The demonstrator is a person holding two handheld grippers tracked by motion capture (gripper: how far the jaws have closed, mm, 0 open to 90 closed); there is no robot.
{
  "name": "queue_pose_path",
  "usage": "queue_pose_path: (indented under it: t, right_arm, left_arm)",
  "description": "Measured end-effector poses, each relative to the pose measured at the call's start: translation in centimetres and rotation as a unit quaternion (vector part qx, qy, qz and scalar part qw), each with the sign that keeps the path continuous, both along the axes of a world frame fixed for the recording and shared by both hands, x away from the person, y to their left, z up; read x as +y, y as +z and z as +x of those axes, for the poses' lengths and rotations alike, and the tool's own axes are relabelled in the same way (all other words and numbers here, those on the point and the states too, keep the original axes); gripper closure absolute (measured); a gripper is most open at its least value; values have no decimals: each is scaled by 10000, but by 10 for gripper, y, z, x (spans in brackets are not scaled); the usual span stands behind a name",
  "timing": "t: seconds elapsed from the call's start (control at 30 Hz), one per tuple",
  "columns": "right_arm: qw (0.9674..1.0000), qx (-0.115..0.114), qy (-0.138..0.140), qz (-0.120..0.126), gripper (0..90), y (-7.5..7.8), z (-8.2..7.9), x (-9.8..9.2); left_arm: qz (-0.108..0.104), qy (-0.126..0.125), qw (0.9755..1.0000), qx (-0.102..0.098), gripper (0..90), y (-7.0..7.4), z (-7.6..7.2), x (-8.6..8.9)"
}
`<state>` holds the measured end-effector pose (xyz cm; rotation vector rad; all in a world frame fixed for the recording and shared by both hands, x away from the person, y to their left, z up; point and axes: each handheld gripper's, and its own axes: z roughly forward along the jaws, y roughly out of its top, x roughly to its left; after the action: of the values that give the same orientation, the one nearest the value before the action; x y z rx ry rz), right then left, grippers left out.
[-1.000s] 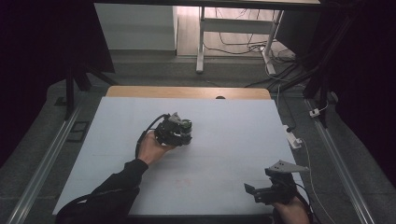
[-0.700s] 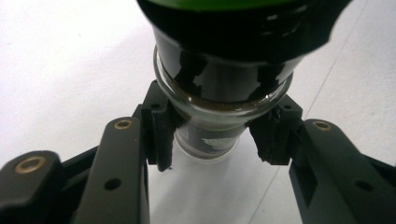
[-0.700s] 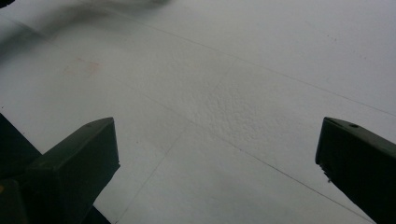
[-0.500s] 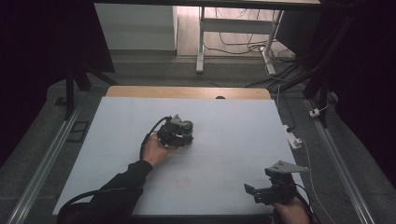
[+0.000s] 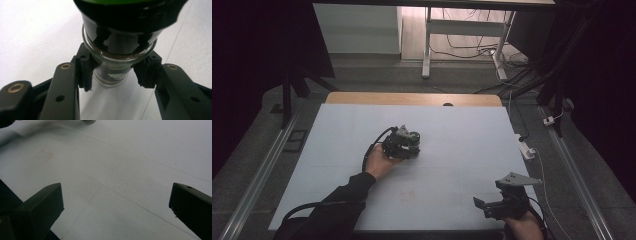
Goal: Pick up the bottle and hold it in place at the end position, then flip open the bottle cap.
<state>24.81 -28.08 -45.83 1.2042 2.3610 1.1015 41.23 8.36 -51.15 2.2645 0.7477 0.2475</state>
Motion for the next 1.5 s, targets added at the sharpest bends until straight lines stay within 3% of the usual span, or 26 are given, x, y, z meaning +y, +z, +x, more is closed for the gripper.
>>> queue_pose_path:
  t: [0.43,0.8,1.1,1.5]
  right_arm:
    - [10000,-64,-17,51,0,1,0,0]
    - [9995,-142,259,121,0,6,0,5]
    - [9988,-195,443,-8,0,7,3,18]
    - [9968,-311,718,153,0,11,9,34]
  left_arm:
    - [43,-24,10000,34,538,1,1,0]
    - [8,-1,10000,63,537,0,1,0]
    - [13,9,10000,81,537,0,1,1]
    - [-21,10,10000,30,538,-2,0,1]
